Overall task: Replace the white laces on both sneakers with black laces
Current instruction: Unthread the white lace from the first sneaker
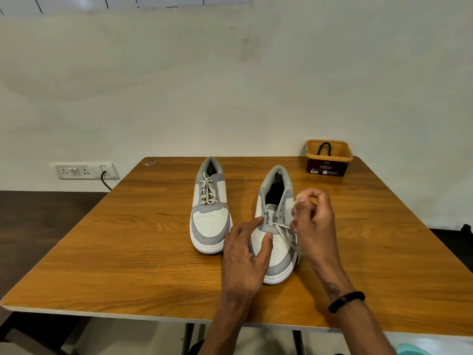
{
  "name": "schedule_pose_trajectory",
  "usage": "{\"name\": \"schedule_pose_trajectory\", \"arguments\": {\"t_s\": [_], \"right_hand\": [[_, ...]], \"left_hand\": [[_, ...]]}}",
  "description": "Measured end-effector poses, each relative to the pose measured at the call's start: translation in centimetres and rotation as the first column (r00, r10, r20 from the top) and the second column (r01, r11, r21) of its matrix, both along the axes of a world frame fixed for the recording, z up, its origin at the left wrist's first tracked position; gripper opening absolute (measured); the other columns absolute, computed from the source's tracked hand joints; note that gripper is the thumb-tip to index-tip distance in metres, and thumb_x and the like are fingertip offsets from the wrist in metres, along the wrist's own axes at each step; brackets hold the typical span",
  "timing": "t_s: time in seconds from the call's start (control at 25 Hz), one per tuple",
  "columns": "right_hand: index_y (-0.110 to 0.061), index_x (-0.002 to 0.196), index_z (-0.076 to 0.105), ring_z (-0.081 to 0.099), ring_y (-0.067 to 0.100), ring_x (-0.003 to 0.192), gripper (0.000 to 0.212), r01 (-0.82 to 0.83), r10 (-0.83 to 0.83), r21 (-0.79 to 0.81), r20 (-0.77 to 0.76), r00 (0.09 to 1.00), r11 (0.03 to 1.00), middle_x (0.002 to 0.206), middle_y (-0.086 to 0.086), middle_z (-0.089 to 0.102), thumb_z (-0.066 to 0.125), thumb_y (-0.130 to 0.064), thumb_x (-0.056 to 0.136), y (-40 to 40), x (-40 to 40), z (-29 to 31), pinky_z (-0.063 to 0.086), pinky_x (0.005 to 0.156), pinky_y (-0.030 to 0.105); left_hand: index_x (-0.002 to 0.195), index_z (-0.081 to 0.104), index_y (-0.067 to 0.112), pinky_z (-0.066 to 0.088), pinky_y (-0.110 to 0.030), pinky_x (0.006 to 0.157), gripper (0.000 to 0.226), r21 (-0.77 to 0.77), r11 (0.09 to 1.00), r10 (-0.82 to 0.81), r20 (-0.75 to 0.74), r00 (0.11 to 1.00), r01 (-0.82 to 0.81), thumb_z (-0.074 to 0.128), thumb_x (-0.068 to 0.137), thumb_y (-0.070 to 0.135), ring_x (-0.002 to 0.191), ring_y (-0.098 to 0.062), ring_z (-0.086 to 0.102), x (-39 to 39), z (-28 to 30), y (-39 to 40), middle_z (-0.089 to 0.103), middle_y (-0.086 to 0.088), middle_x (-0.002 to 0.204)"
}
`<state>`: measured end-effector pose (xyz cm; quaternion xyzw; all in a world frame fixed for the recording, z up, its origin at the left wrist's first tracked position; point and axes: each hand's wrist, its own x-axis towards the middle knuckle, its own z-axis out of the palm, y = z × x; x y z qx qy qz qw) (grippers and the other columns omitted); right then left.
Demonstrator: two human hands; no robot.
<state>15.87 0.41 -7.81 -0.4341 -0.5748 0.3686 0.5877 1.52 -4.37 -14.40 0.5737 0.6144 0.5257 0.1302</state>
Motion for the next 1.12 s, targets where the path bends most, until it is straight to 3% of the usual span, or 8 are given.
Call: {"name": "schedule_pose_trajectory", "arguments": {"t_s": [0.08, 0.2, 0.28, 0.4, 0.52, 0.68, 0.88, 1.12], "right_hand": [[-0.024, 0.114, 0.055, 0.062, 0.006, 0.071, 0.006, -0.053, 0.001, 0.121, 0.391, 0.920, 0.991, 0.084, -0.008, 0.064, 0.051, -0.026, 0.109, -0.1, 0.6, 0.5, 0.053, 0.058, 0.023], [-0.023, 0.120, 0.065, 0.065, 0.004, 0.095, 0.017, -0.146, -0.045, 0.187, 0.749, 0.661, 0.971, 0.108, -0.006, 0.069, 0.062, -0.022, 0.104, -0.2, 1.2, 0.3, 0.059, 0.082, 0.025], [-0.023, 0.130, 0.067, 0.061, 0.010, 0.106, 0.029, -0.146, -0.068, 0.173, 0.839, 0.539, 0.974, 0.118, -0.004, 0.066, 0.064, -0.031, 0.102, -0.4, 1.6, -0.2, 0.054, 0.088, 0.025], [-0.020, 0.115, 0.072, 0.053, 0.005, 0.090, 0.018, -0.086, -0.077, 0.139, 0.859, 0.506, 0.986, 0.107, -0.006, 0.055, 0.064, -0.032, 0.103, -0.8, 1.9, -0.2, 0.039, 0.069, 0.013], [-0.024, 0.099, 0.063, 0.054, 0.003, 0.084, 0.010, -0.032, -0.095, 0.146, 0.781, 0.617, 0.989, 0.100, -0.010, 0.053, 0.059, -0.030, 0.106, -1.0, 2.0, 0.1, 0.041, 0.064, 0.013], [-0.026, 0.102, 0.059, 0.061, 0.003, 0.070, 0.018, 0.017, -0.015, -0.001, 0.306, 0.952, 1.000, 0.088, -0.012, 0.068, 0.050, -0.040, 0.107, -2.0, 1.4, 0.2, 0.046, 0.057, 0.016], [-0.007, 0.110, 0.055, 0.037, 0.008, 0.045, 0.022, -0.202, 0.170, -0.201, -0.165, 0.971, 0.959, 0.098, 0.000, 0.079, 0.047, -0.027, 0.111, -1.9, -0.8, 1.1, 0.032, 0.041, 0.019], [-0.021, 0.101, 0.061, 0.065, 0.003, 0.072, 0.021, -0.124, 0.170, -0.176, 0.277, 0.946, 0.977, 0.081, -0.003, 0.068, 0.054, -0.040, 0.107, -1.4, -0.1, 0.8, 0.054, 0.067, 0.030]], "left_hand": [[0.139, 0.061, 0.044, 0.041, -0.017, 0.104, 0.043, 0.009, 1.000, 0.005, 0.003, 1.000, -0.005, 0.057, 0.098, 0.059, 0.128, 0.002, 0.051, 0.1, 0.0, 0.0, 0.059, 0.023, 0.131], [0.138, 0.059, 0.046, 0.037, -0.012, 0.102, 0.043, 0.001, 1.000, 0.007, 0.002, 1.000, -0.007, 0.057, 0.098, 0.058, 0.128, 0.002, 0.050, 0.1, 0.2, -0.2, 0.059, 0.023, 0.131], [0.139, 0.059, 0.046, 0.034, -0.007, 0.098, 0.040, -0.023, 1.000, 0.007, 0.001, 1.000, -0.007, 0.061, 0.100, 0.053, 0.129, 0.001, 0.050, 0.1, 0.1, -0.1, 0.058, 0.021, 0.133], [0.138, 0.058, 0.048, 0.033, -0.002, 0.095, 0.039, -0.038, 0.999, 0.012, -0.001, 1.000, -0.012, 0.064, 0.100, 0.049, 0.129, 0.001, 0.047, 0.0, 0.4, -0.4, 0.057, 0.021, 0.136], [0.137, 0.055, 0.052, 0.032, -0.002, 0.094, 0.038, -0.047, 0.999, 0.013, 0.003, 1.000, -0.013, 0.063, 0.100, 0.051, 0.129, 0.003, 0.045, 0.1, 0.6, -0.5, 0.055, 0.022, 0.137], [0.139, 0.055, 0.051, 0.029, -0.001, 0.094, 0.039, -0.063, 0.998, 0.017, 0.000, 1.000, -0.017, 0.062, 0.100, 0.052, 0.130, 0.003, 0.043, 0.1, 0.7, -0.5, 0.055, 0.021, 0.139], [0.140, 0.056, 0.048, 0.038, -0.016, 0.106, 0.049, -0.042, 0.999, 0.020, -0.011, 1.000, -0.020, 0.051, 0.095, 0.066, 0.131, 0.000, 0.046, -0.2, 0.1, -0.4, 0.058, 0.019, 0.138], [0.138, 0.061, 0.042, 0.050, -0.035, 0.107, 0.043, -0.020, 0.999, 0.049, 0.018, 0.999, -0.049, 0.067, 0.096, 0.051, 0.131, -0.005, 0.049, -0.1, 0.0, -0.1, 0.061, 0.016, 0.137]]}}
